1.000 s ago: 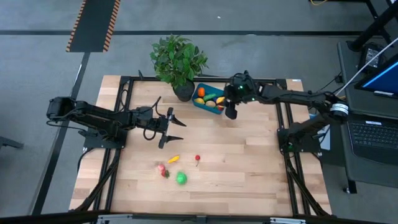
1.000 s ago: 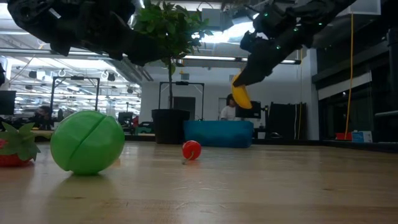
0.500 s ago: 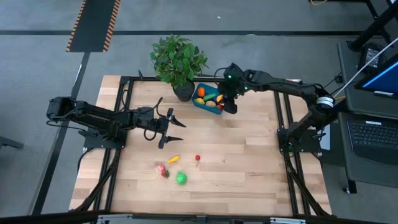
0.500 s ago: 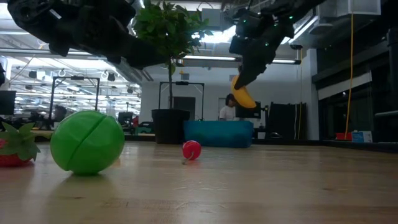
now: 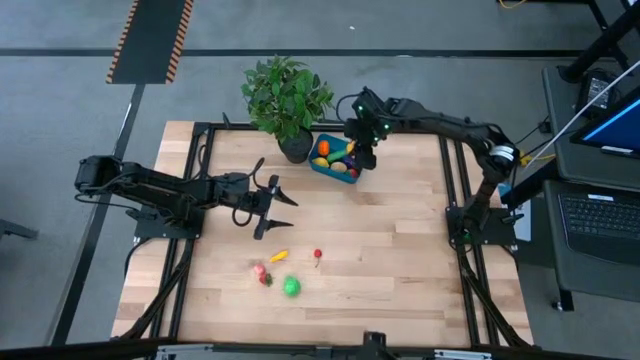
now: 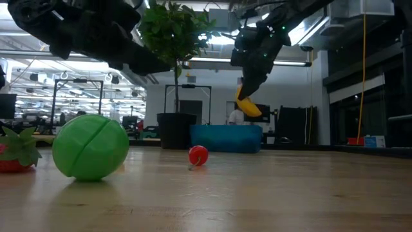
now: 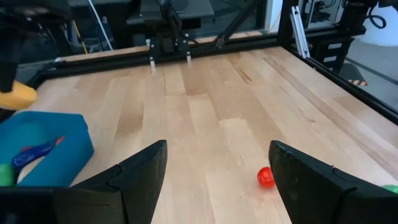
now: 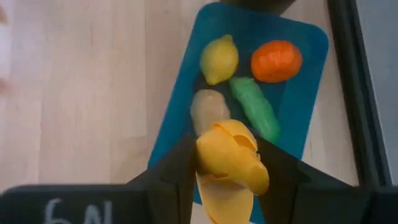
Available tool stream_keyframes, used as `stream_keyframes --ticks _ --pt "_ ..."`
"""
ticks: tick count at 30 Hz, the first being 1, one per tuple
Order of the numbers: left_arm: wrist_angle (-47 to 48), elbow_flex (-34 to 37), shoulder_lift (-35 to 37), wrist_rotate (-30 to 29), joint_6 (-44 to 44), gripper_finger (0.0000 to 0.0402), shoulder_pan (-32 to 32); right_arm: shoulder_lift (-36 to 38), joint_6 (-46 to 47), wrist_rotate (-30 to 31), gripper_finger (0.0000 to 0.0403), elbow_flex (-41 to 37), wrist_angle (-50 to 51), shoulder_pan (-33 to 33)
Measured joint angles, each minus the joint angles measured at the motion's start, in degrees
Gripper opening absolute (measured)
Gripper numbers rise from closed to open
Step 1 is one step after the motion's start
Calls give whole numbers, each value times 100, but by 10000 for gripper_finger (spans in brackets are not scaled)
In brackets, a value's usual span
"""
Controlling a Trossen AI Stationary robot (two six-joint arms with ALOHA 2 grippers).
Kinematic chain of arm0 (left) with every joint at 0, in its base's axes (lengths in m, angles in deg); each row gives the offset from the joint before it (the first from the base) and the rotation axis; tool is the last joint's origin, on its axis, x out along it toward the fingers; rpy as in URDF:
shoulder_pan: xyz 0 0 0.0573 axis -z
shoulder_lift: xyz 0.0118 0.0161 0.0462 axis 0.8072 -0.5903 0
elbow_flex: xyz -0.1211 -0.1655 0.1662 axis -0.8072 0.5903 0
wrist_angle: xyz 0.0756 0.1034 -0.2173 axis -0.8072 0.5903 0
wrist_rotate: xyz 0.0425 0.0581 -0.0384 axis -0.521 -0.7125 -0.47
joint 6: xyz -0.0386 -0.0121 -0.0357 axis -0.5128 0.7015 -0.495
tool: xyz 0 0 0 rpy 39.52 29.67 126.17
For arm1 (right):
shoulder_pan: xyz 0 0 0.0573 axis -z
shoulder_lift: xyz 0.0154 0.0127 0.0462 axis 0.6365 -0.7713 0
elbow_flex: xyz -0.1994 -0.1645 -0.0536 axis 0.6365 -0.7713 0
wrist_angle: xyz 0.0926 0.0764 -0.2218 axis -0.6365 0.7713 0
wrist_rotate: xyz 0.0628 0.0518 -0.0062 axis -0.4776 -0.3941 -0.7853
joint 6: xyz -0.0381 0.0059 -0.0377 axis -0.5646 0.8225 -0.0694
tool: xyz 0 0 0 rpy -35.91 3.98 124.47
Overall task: Pick and placing Produce into tupperware
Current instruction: Put the yellow banana into the blue container
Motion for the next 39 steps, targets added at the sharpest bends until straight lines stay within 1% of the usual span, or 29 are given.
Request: stream_keyframes --ticks 5,15,21,30,32,36,39 --pt "18 0 0 -1 3 274 -1 -149 -5 -230 127 85 -34 112" --pt "15 0 0 -7 137 274 -1 -707 -5 -296 127 85 -359 108" --pt "62 0 0 -7 138 274 -1 -1024 -5 -292 127 85 -295 108" --pt "98 0 0 -5 142 274 -1 -1120 -5 -292 129 85 -281 108" --pt "111 0 0 -5 142 274 -1 -1120 -5 -291 153 83 -291 108" --pt "140 0 0 -5 151 274 -1 -1120 7 -286 219 83 -355 106" --pt "145 0 0 -4 154 274 -1 -1120 102 -281 248 83 -433 106"
